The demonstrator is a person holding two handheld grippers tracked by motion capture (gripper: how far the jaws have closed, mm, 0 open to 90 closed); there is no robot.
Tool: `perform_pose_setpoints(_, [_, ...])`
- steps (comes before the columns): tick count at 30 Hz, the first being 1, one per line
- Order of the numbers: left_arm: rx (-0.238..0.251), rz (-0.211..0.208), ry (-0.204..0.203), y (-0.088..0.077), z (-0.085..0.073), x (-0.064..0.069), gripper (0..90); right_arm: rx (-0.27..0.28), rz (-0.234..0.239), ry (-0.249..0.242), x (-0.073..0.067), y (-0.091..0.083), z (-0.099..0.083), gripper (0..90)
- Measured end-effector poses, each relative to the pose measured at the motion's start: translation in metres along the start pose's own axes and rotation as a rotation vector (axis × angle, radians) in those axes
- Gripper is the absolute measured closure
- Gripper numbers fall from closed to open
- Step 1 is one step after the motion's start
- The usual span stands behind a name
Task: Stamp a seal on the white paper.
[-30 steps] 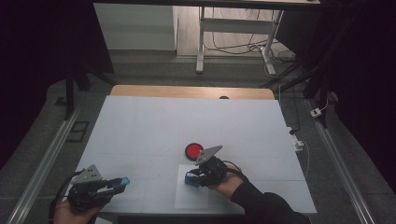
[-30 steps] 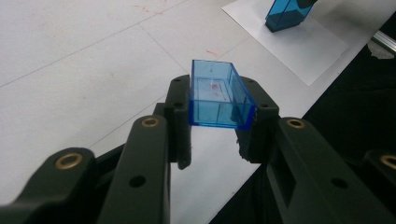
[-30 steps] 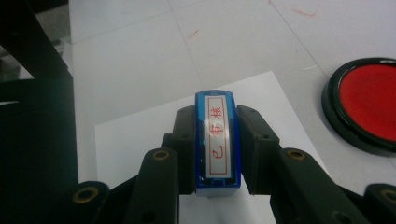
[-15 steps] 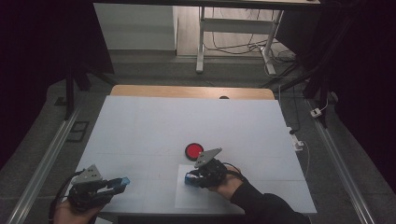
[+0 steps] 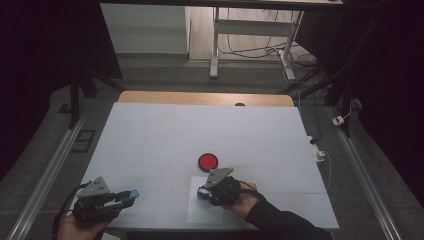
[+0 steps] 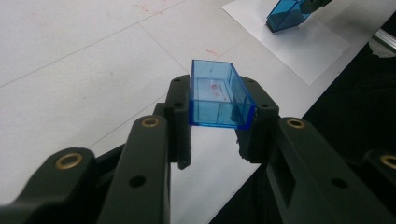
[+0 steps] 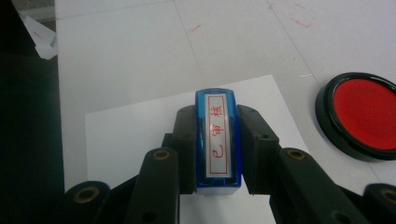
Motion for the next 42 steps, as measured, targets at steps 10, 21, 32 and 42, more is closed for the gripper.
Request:
perform_pose_setpoints(10, [-0.001, 0.0, 0.0, 0.0, 0.0, 0.0, 68.4, 0.026, 0.068, 0.09, 0.008, 0.001, -0.002, 70.6])
perform_pose_setpoints(21, [-0.002, -0.003, -0.001, 0.0, 0.0, 0.0, 68.3, 0.05, 0.119, 0.156, 0.012, 0.001, -0.004, 70.7])
perform_pose_setpoints(32, [-0.001, -0.004, 0.0, 0.0, 0.0, 0.0, 68.3, 0.021, 0.104, 0.108, 0.011, 0.001, -0.002, 70.2])
perform_pose_setpoints(42, [0.001, -0.005, 0.001, 0.0, 0.0, 0.0, 68.3, 0.01, 0.096, 0.093, 0.011, 0.0, -0.001, 70.0])
Point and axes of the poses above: each handheld gripper's, and its own axes: y roughly forward along the jaws, z roughly out of its top, x roughly to its right, the point moved 9 cm from there along y, roughly forward along the jaws, and after that the axes turned 3 degrees about -y, right-handed, at the moved point
